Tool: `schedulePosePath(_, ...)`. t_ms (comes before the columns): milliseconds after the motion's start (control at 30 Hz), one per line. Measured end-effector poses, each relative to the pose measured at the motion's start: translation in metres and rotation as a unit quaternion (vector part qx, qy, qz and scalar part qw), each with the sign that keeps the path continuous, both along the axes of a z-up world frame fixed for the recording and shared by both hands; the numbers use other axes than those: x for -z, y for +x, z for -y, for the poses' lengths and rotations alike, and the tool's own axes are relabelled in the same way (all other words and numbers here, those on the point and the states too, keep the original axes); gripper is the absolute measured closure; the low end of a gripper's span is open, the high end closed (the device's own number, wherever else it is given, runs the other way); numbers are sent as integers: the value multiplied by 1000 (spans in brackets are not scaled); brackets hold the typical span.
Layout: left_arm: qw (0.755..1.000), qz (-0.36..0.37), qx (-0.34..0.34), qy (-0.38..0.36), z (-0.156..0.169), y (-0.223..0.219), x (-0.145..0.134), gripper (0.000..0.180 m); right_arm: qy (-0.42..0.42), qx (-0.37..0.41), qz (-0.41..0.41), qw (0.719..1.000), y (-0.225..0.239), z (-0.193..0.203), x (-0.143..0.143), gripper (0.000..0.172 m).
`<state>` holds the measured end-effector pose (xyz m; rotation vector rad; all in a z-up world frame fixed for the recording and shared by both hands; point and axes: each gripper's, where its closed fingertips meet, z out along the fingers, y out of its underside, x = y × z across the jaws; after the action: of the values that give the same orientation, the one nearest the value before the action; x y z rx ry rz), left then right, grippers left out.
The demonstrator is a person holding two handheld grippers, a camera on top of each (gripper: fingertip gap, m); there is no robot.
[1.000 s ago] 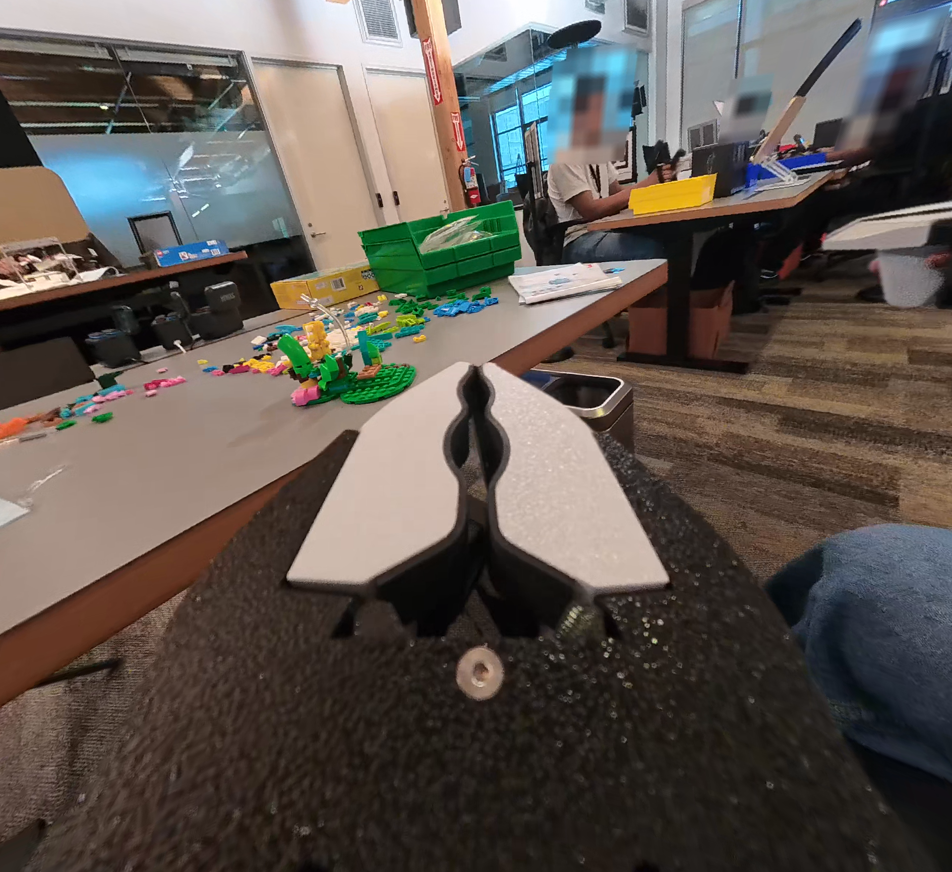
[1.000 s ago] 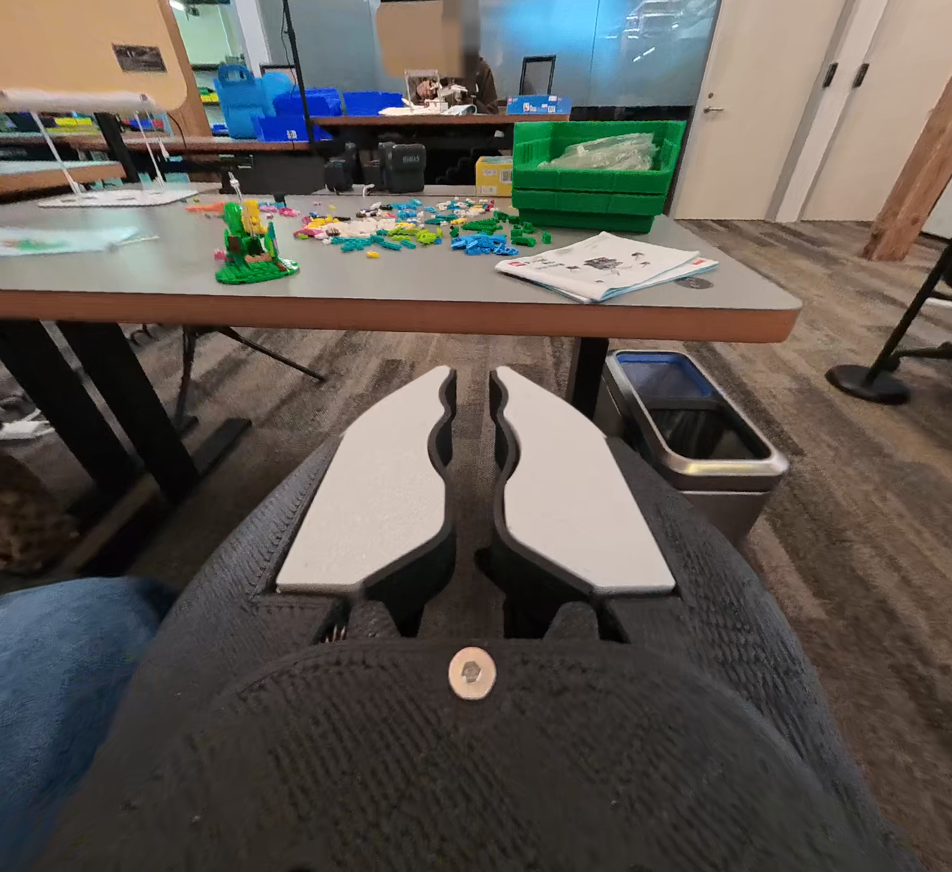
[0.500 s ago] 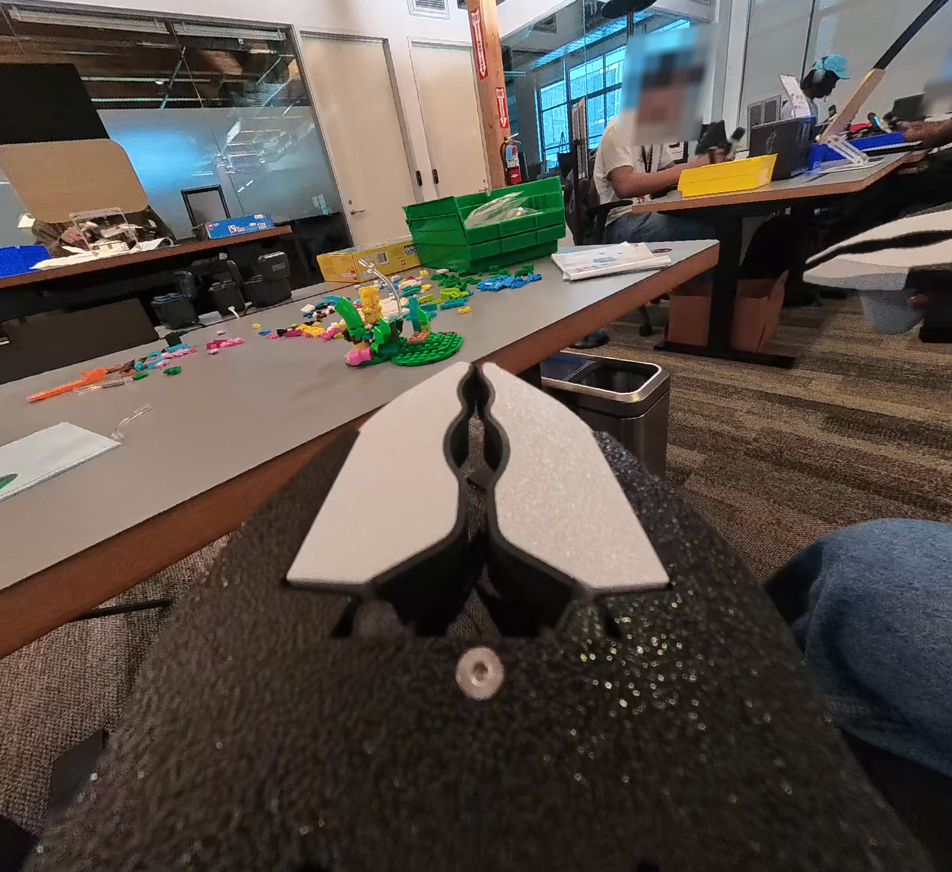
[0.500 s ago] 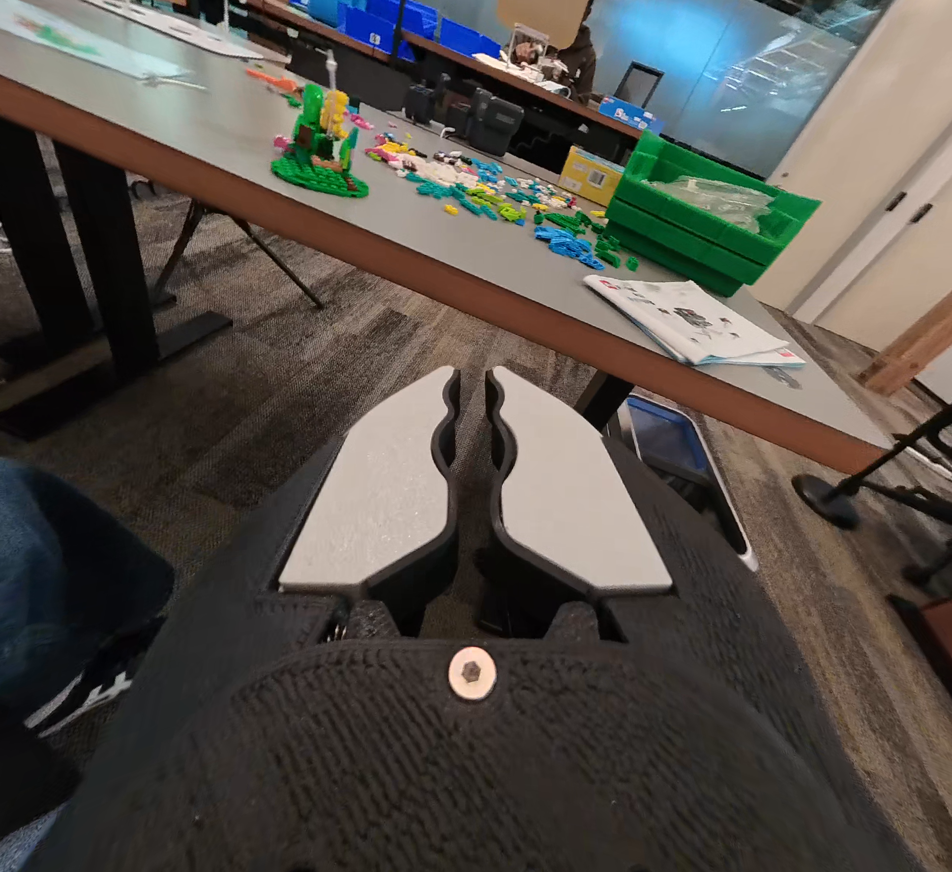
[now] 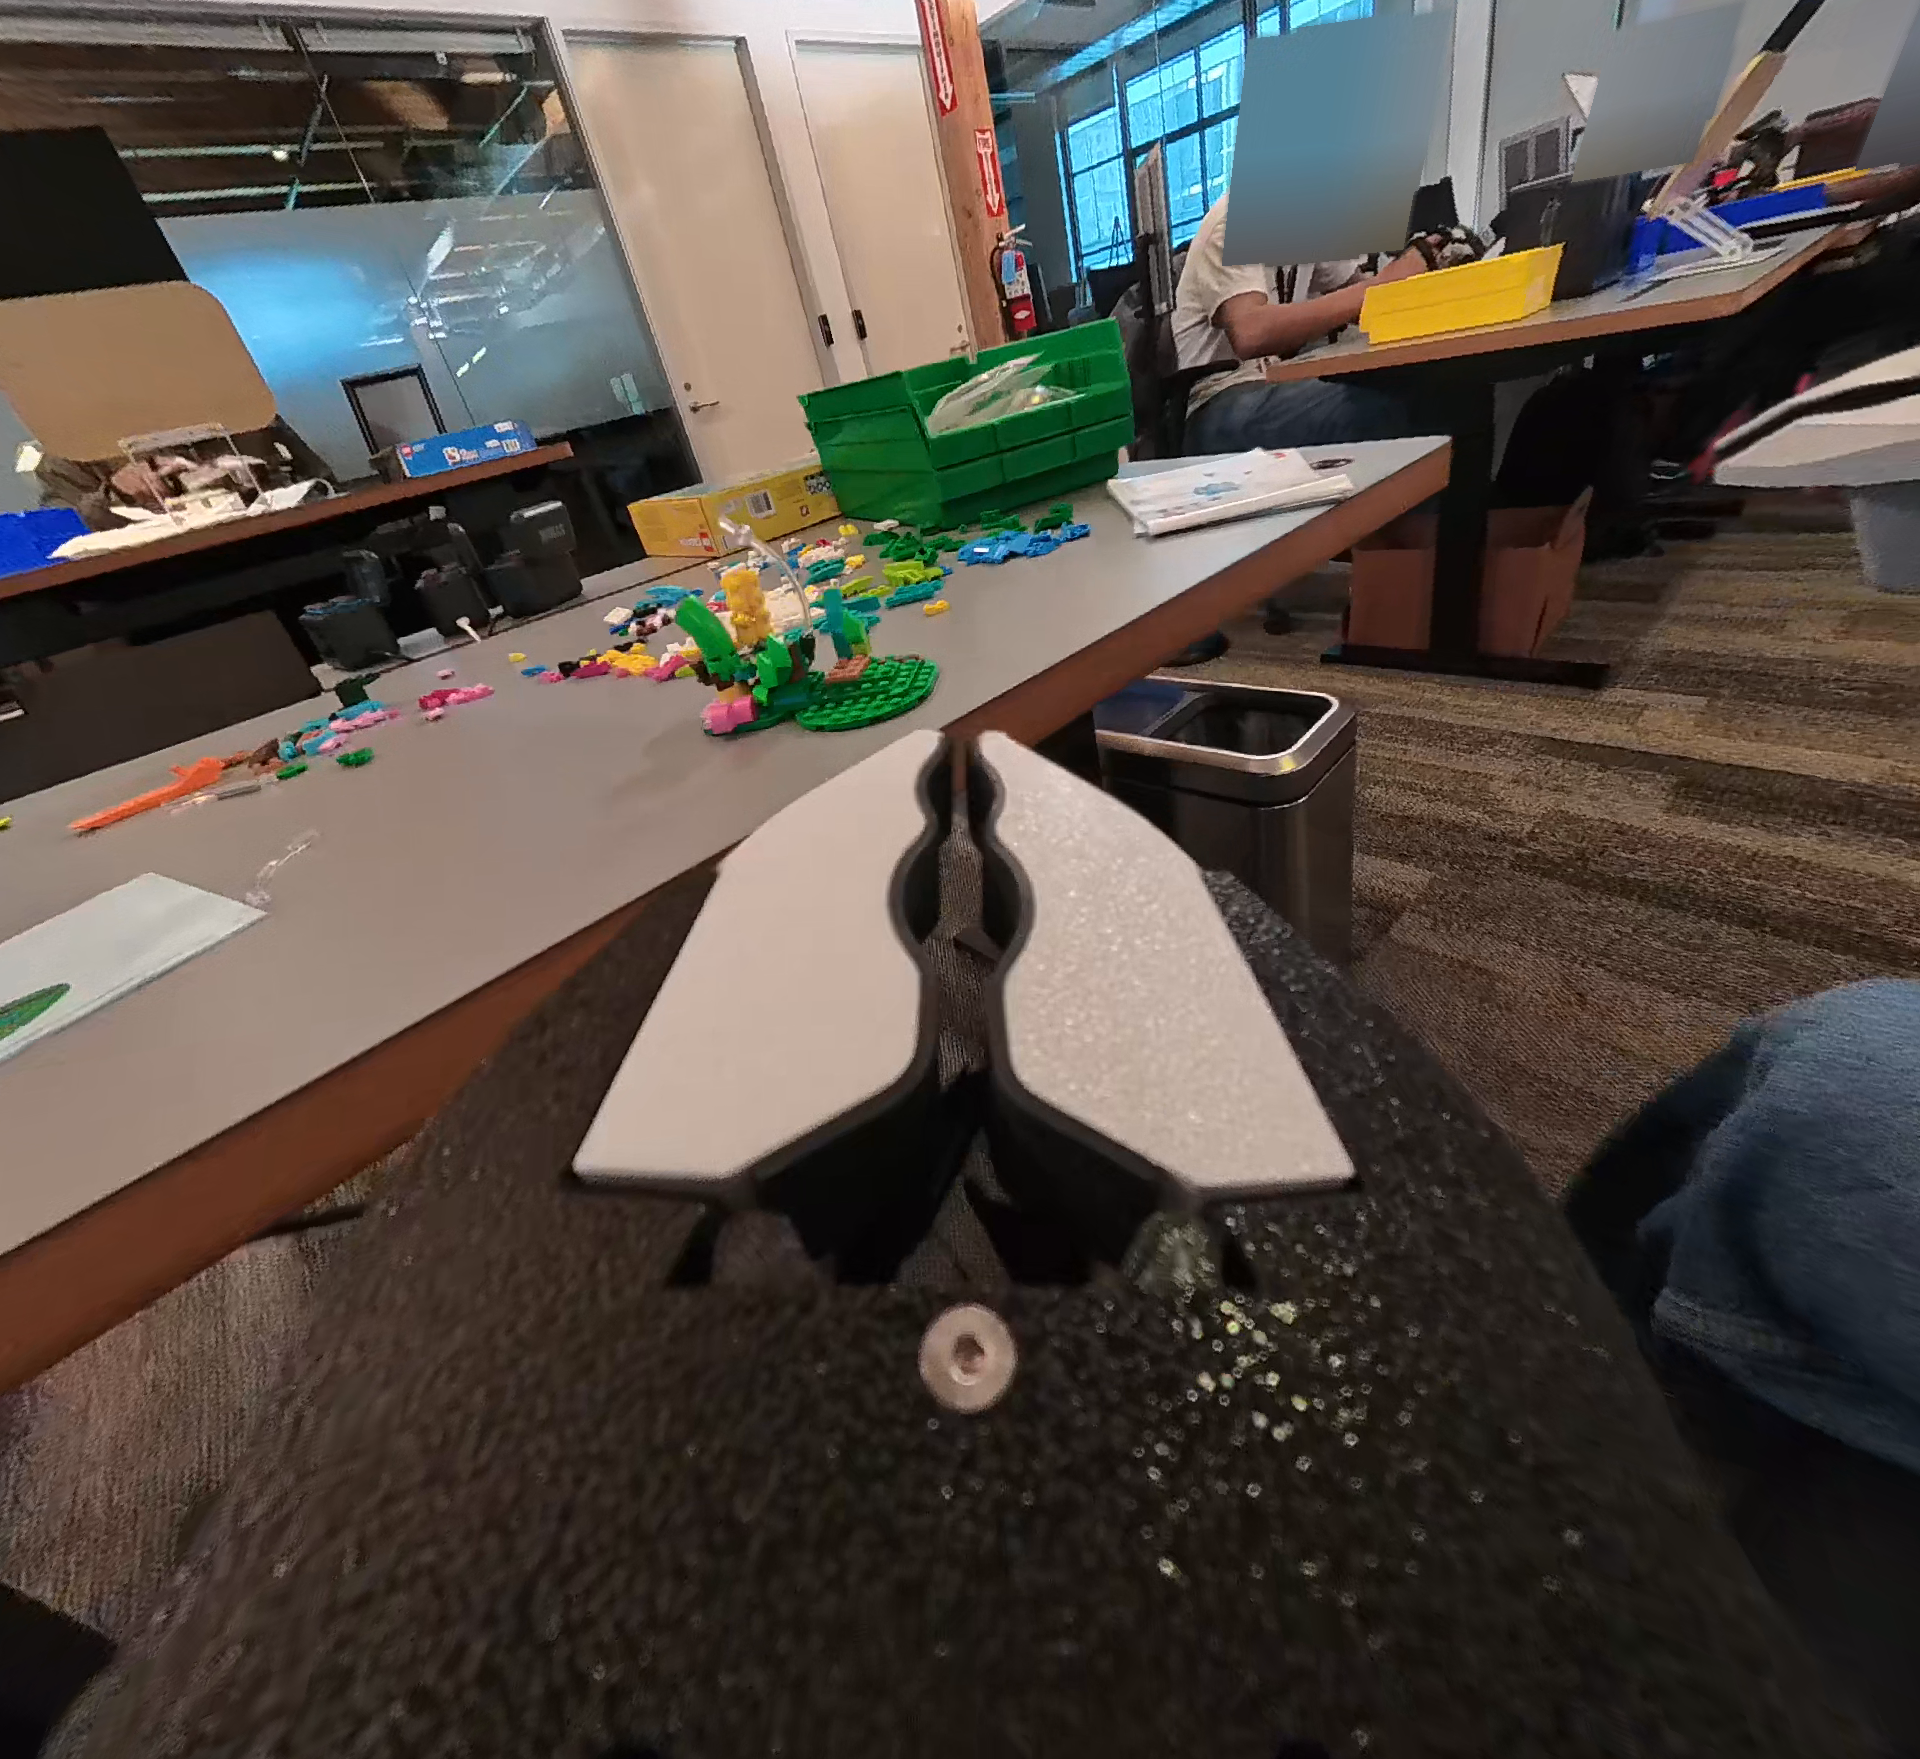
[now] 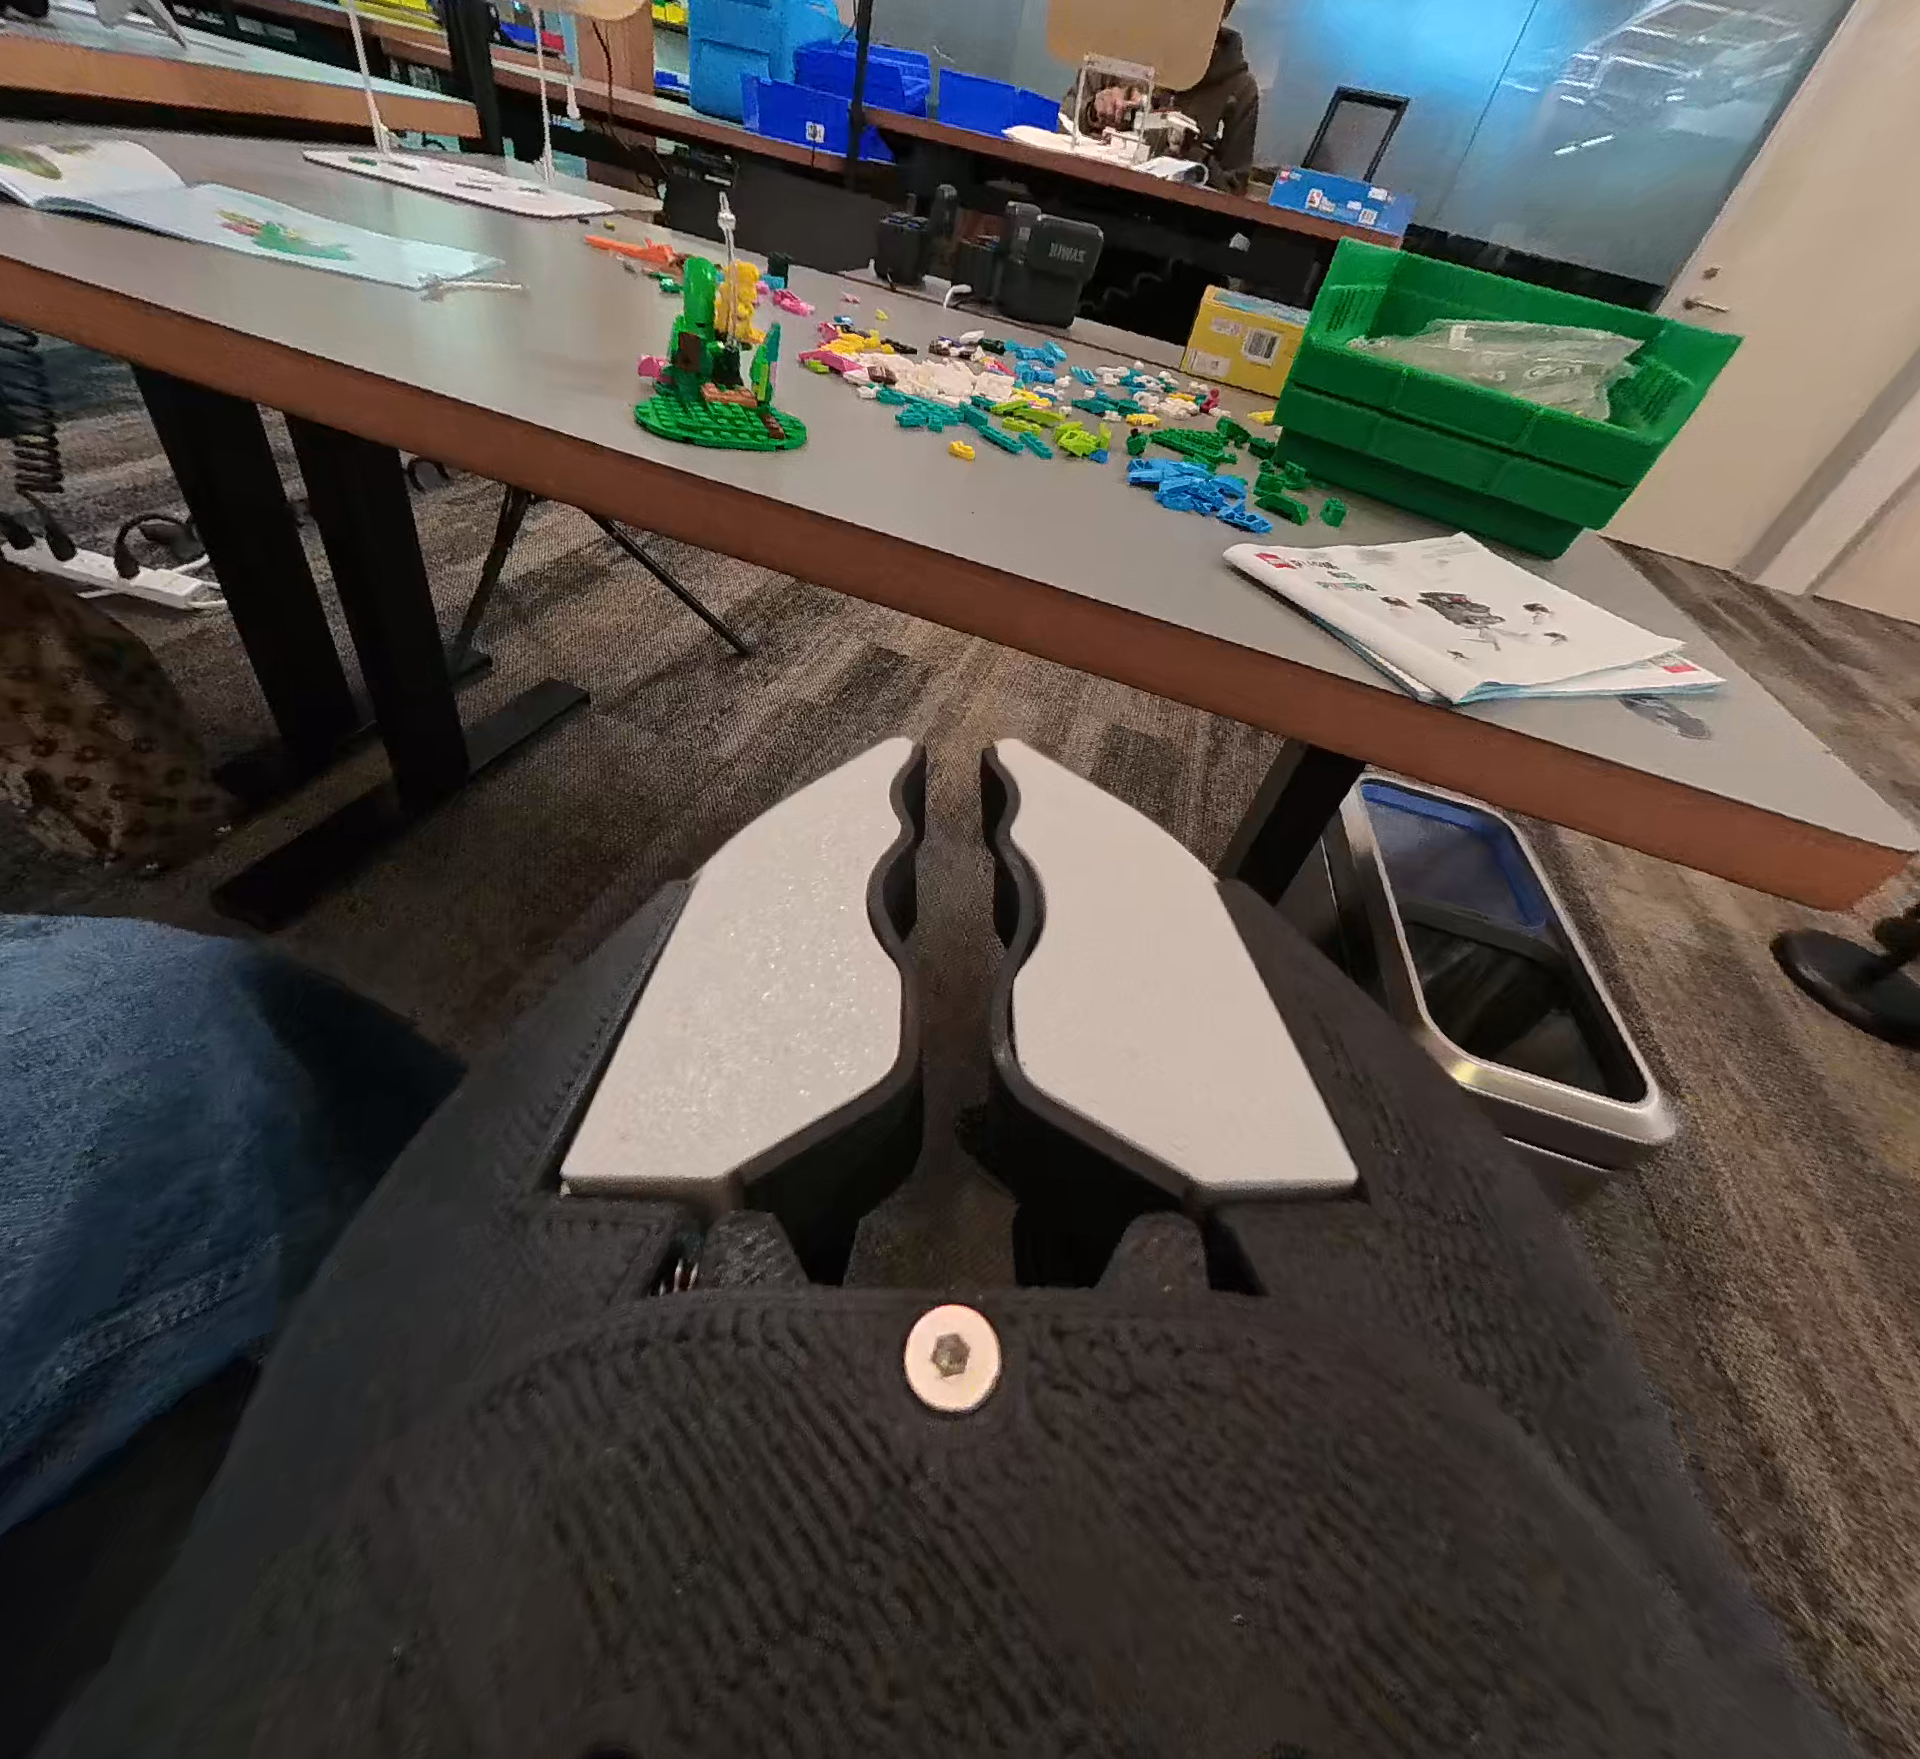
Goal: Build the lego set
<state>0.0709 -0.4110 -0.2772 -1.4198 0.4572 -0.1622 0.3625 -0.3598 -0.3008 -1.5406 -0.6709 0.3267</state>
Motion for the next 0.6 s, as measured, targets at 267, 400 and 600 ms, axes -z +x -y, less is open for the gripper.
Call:
schedulePosePath(267,999,-46,-26,11,-61,5,-1,175,-17,67,13,998,32,-41,29,163)
schedulePosePath(400,999,-37,26,14,-93,41,-19,172,-3,78,0,997,42,-66,17,163)
schedulePosePath(600,998,-6,64,24,-125,66,-38,171,-8,104,-26,994,57,-95,9,162)
